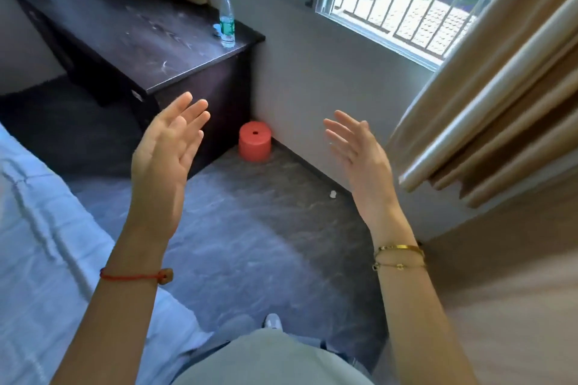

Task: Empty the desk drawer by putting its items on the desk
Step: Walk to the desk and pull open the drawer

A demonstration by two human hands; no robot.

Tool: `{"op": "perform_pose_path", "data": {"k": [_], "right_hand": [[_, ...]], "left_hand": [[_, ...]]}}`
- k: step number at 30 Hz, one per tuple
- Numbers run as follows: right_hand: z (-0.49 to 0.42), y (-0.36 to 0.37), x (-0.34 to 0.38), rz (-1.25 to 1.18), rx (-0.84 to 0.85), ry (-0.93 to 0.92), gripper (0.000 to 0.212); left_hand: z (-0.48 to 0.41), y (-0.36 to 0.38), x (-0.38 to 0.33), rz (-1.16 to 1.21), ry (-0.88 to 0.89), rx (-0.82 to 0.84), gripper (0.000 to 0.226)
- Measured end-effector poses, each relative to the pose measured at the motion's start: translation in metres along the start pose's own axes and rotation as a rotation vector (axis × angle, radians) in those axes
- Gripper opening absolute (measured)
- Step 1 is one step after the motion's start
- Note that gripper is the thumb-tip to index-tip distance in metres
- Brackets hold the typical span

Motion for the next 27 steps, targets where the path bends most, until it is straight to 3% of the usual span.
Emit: {"op": "perform_pose_path", "data": {"k": [14, 27], "right_hand": [[-0.147, 0.22, -0.024, -0.02, 0.584, 0.051, 0.045], [-0.237, 0.46, -0.003, -0.055, 0.761, 0.007, 0.048]], "left_hand": [[-0.047, -0.139, -0.057, -0.025, 0.279, -0.519, 0.032], [-0.161, -0.277, -0.156, -0.08, 0.39, -0.645, 0.033]]}}
Point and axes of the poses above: each hand's wrist, its own z-axis away from the middle knuckle, its own y-axis out of the palm, x = y × z, the point moved 10 cm from there along -z, towards the middle knuckle, and after that the axes turned 12 degrees about z, right-handed, at the moved point
